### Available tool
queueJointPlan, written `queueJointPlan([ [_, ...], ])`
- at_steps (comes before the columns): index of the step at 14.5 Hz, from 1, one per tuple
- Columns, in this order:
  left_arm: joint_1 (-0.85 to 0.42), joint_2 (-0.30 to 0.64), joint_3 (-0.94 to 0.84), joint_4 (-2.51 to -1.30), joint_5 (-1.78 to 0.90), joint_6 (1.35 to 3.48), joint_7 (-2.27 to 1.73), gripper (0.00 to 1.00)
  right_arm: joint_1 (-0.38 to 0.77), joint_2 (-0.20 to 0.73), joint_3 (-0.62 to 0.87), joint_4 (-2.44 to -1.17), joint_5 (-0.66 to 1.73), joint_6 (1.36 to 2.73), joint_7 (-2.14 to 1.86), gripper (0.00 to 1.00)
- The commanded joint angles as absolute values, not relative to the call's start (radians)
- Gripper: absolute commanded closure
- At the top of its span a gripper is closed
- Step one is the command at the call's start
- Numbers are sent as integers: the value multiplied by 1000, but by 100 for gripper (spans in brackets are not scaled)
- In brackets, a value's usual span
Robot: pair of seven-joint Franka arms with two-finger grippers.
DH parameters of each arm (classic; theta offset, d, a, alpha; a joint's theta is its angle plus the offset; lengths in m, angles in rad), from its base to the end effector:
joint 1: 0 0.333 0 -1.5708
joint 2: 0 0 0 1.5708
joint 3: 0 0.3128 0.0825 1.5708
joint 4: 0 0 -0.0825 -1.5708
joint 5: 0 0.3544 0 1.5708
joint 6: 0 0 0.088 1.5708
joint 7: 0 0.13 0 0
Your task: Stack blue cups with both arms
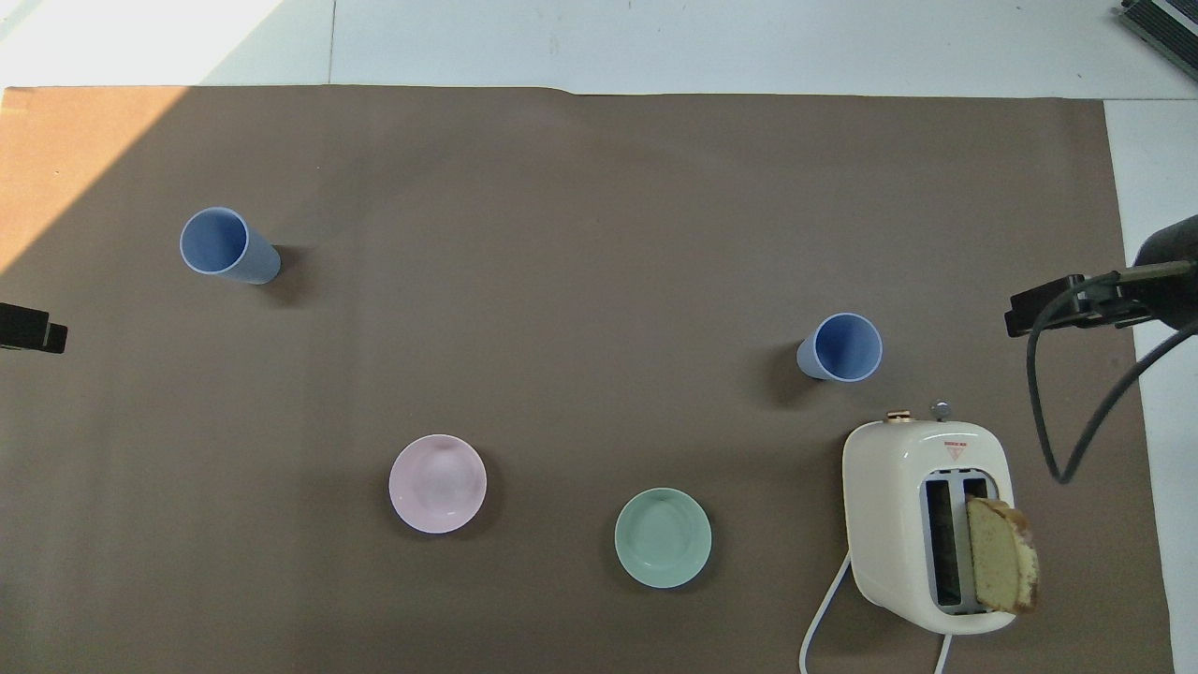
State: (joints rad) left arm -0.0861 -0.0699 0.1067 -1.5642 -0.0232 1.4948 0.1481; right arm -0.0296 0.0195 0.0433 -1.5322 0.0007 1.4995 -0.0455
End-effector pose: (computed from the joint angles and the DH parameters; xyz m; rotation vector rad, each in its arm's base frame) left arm 0.4956 0.0091 0.6300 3.1046 -0.2013 0.0042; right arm 0.5224 0.0070 0.5990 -3.1368 -0.0929 0.0818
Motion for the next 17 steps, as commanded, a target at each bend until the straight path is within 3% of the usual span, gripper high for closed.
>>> queueJointPlan([
  [1,-80,-78,107,-1566,-14,1471,141,0,-37,14,48,-1542,21,1514,-31,0],
  [7,-95,-78,95,-1577,-15,1492,132,0,-37,14,48,-1542,21,1513,-31,0],
  [10,-94,-69,94,-1604,-21,1610,141,0,-37,14,48,-1542,21,1514,-31,0],
  [17,-46,86,95,-1628,-50,1879,153,0,-40,14,48,-1542,20,1514,-31,0],
])
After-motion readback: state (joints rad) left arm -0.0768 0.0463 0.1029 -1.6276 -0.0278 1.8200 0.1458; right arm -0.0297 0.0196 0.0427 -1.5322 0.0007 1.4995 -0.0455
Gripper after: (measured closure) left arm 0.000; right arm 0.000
